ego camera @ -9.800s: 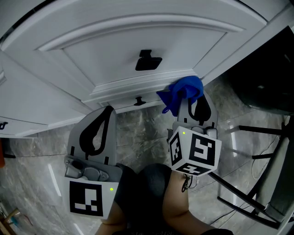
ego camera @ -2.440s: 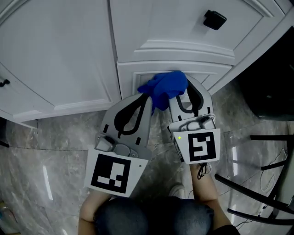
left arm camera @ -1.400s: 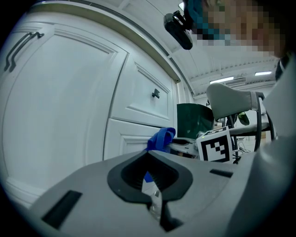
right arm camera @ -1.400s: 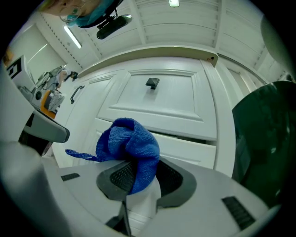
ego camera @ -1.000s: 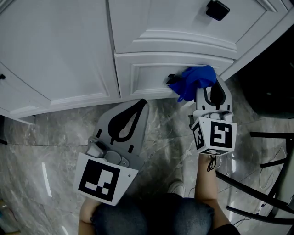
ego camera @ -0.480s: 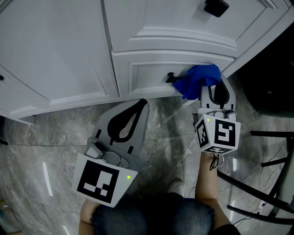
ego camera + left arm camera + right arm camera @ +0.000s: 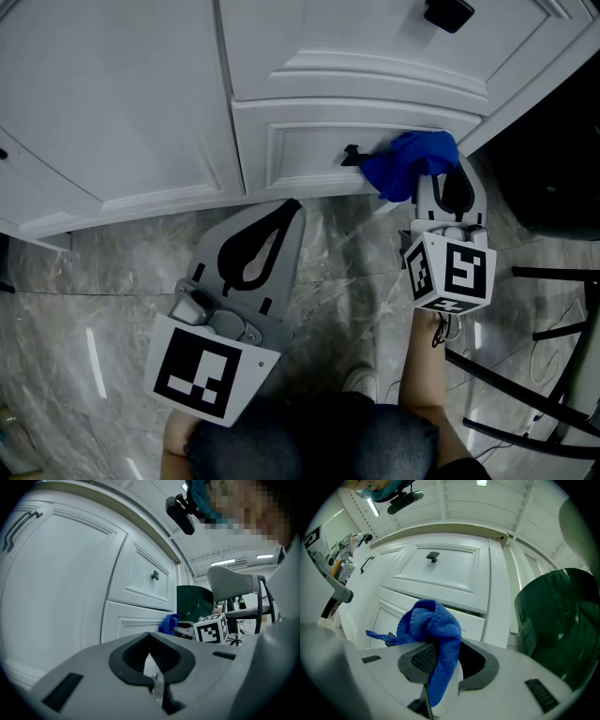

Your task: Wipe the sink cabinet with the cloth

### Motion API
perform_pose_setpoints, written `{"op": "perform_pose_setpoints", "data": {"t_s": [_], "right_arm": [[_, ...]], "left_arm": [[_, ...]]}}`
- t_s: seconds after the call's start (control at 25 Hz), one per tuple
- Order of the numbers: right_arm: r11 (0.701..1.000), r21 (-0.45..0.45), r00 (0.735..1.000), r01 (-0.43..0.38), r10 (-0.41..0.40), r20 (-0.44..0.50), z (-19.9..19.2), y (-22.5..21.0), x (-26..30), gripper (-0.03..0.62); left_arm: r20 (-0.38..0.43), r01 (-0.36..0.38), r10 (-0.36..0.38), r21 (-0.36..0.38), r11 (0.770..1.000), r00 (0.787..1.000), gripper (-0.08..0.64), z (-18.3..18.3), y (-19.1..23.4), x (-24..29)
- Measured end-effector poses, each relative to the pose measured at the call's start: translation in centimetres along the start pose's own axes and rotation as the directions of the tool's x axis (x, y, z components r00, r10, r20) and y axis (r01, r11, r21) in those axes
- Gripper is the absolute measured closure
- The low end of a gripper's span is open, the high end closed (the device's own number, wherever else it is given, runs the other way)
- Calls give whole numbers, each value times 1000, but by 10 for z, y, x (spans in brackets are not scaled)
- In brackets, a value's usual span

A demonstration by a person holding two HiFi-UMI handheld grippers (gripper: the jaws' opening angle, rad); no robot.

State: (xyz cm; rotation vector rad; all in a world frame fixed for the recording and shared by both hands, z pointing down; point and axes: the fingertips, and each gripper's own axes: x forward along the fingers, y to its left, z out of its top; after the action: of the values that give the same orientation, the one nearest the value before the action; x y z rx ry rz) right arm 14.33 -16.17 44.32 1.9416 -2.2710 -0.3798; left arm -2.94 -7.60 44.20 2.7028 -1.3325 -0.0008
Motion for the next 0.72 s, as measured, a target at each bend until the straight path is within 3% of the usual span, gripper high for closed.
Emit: {"op": "perform_pose_setpoints", "data": {"t_s": [0.72], "right_arm": [[996,18,995,89,-89,-36,-9,-30,-6,476]], "left_arm": [[-4,-7,7,3,1000,1000,557,1,3,-5]]}}
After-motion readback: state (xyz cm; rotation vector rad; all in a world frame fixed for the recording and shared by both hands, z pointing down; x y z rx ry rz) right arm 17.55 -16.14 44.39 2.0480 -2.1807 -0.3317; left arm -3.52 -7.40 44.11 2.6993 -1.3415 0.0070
